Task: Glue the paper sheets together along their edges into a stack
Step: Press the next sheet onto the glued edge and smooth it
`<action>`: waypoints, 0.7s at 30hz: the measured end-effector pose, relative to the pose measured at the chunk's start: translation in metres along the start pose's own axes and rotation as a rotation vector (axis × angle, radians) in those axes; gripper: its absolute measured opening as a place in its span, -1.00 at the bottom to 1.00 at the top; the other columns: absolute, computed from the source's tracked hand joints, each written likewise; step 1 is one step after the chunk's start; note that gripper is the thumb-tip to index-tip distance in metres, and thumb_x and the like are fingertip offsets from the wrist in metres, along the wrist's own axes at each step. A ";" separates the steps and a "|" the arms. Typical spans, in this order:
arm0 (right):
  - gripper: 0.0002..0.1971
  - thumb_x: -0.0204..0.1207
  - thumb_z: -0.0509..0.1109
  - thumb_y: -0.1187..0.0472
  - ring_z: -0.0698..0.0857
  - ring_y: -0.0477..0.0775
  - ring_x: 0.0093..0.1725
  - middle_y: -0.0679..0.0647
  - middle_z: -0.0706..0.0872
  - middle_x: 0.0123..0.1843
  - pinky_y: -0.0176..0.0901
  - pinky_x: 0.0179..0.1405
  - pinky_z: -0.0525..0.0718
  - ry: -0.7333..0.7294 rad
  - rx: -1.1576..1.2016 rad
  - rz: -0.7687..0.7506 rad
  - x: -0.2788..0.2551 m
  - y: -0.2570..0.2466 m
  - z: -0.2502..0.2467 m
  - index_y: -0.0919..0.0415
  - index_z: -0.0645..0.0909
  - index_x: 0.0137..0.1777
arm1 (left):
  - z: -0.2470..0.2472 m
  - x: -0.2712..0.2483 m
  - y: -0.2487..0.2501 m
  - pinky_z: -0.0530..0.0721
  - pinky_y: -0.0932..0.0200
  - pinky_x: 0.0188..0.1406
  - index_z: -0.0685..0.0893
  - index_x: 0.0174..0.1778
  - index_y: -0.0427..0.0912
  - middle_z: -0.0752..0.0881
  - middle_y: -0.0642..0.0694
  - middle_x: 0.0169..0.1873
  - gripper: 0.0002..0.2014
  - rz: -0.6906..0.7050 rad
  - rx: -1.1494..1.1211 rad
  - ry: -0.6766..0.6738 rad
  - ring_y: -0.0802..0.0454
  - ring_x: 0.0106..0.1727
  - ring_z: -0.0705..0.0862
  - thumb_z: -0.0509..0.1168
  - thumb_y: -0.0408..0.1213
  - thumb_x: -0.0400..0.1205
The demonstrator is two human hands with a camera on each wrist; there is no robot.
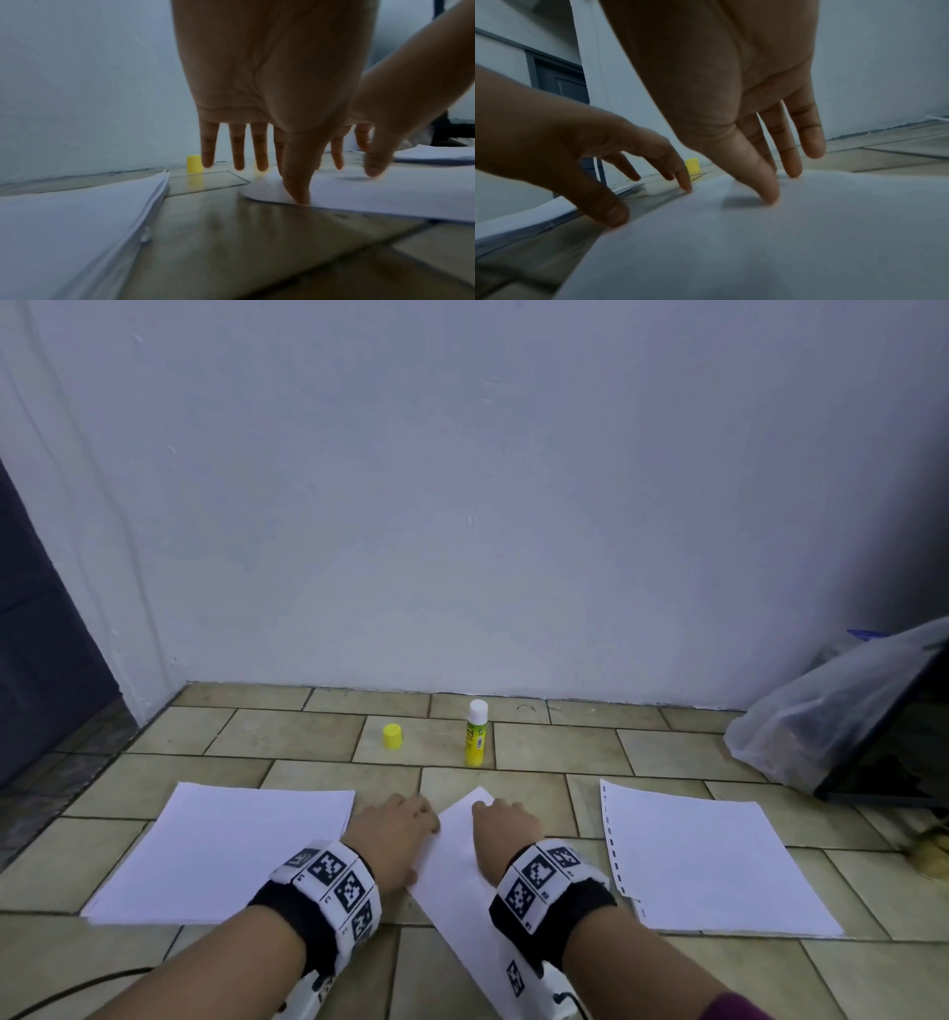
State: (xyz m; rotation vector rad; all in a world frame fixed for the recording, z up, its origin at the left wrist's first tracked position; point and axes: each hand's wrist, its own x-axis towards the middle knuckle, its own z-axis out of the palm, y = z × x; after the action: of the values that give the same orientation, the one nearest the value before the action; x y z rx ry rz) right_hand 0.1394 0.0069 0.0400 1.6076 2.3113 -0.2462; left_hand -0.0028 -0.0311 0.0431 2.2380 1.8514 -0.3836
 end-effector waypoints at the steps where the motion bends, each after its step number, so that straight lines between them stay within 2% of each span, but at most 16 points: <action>1: -0.61 0.59 0.24 0.31 0.44 0.22 0.39 0.21 0.46 0.38 -0.01 0.26 0.51 -0.008 0.011 -0.009 -0.001 -0.003 0.001 0.27 0.36 0.41 | 0.004 -0.001 0.002 0.47 0.01 0.36 0.41 0.50 -0.07 0.38 -0.06 0.45 -0.51 0.029 -0.012 0.000 -0.06 0.45 0.38 0.29 -0.29 0.63; 3: -0.62 0.60 0.21 0.29 0.42 0.23 0.40 0.21 0.45 0.39 0.00 0.26 0.50 -0.011 0.031 -0.025 -0.003 -0.009 0.003 0.26 0.36 0.42 | 0.005 -0.004 0.005 0.49 0.03 0.34 0.43 0.49 -0.09 0.43 -0.10 0.40 -0.51 0.029 -0.024 -0.011 -0.07 0.42 0.43 0.33 -0.28 0.62; 7: -0.59 0.64 0.19 0.31 0.34 0.24 0.46 0.22 0.39 0.44 0.09 0.32 0.44 -0.004 0.033 -0.127 -0.006 -0.022 0.005 0.25 0.31 0.48 | -0.002 -0.004 0.005 0.51 0.07 0.28 0.44 0.42 -0.10 0.49 -0.12 0.32 -0.33 -0.018 -0.021 -0.066 -0.09 0.32 0.52 0.54 -0.05 0.44; 9: -0.52 0.63 0.21 0.33 0.34 0.23 0.48 0.22 0.36 0.47 0.13 0.34 0.43 -0.011 0.062 -0.168 -0.005 -0.026 0.008 0.23 0.27 0.54 | 0.001 -0.003 0.003 0.47 0.05 0.37 0.34 0.46 -0.15 0.43 -0.11 0.38 -0.16 -0.035 -0.039 -0.037 -0.07 0.41 0.44 0.59 0.01 0.36; 11: -0.41 0.62 0.22 0.36 0.27 0.19 0.55 0.19 0.28 0.56 0.17 0.41 0.39 -0.018 0.100 -0.181 -0.002 -0.026 0.009 0.21 0.14 0.62 | 0.008 0.000 0.001 0.38 0.01 0.50 0.19 0.56 -0.21 0.29 -0.12 0.52 0.02 -0.072 -0.087 -0.009 -0.06 0.54 0.30 0.60 0.07 0.32; 14: -0.30 0.64 0.19 0.37 -0.03 0.07 0.69 0.08 -0.07 0.72 0.31 0.58 0.14 -0.076 0.104 -0.202 0.003 -0.026 0.009 0.17 -0.09 0.69 | 0.017 0.004 -0.003 0.10 -0.04 0.66 -0.15 0.68 -0.29 -0.09 -0.17 0.69 0.23 -0.121 -0.076 -0.096 -0.05 0.70 -0.06 0.50 0.22 0.38; 16: -0.22 0.62 0.25 0.37 -0.11 0.03 0.70 0.04 -0.16 0.72 0.33 0.61 0.01 -0.117 0.075 -0.238 0.005 -0.026 0.008 0.18 -0.16 0.69 | 0.021 0.006 -0.005 -0.01 -0.04 0.68 -0.27 0.68 -0.28 -0.23 -0.15 0.69 0.26 -0.137 -0.059 -0.142 -0.03 0.70 -0.20 0.45 0.27 0.41; 19: -0.23 0.63 0.23 0.33 -0.03 0.01 0.69 0.02 -0.17 0.73 0.28 0.63 -0.06 -0.161 0.045 -0.269 0.006 -0.017 0.006 0.18 -0.17 0.70 | 0.023 0.010 -0.005 -0.05 -0.03 0.68 -0.29 0.67 -0.30 -0.24 -0.18 0.69 0.28 -0.141 -0.024 -0.161 -0.06 0.71 -0.20 0.43 0.31 0.39; 21: -0.27 0.66 0.20 0.26 0.08 0.04 0.68 0.00 -0.13 0.73 0.21 0.65 -0.05 -0.149 0.096 -0.228 0.005 -0.002 0.004 0.16 -0.15 0.70 | 0.022 0.012 -0.005 -0.02 -0.07 0.68 -0.27 0.67 -0.33 -0.22 -0.21 0.69 0.30 -0.143 -0.004 -0.165 -0.09 0.71 -0.18 0.43 0.33 0.37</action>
State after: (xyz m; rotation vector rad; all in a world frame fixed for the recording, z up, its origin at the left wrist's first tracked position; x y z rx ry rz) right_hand 0.1365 0.0093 0.0347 1.3153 2.3960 -0.5187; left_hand -0.0066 -0.0258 0.0181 2.0099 1.9277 -0.5694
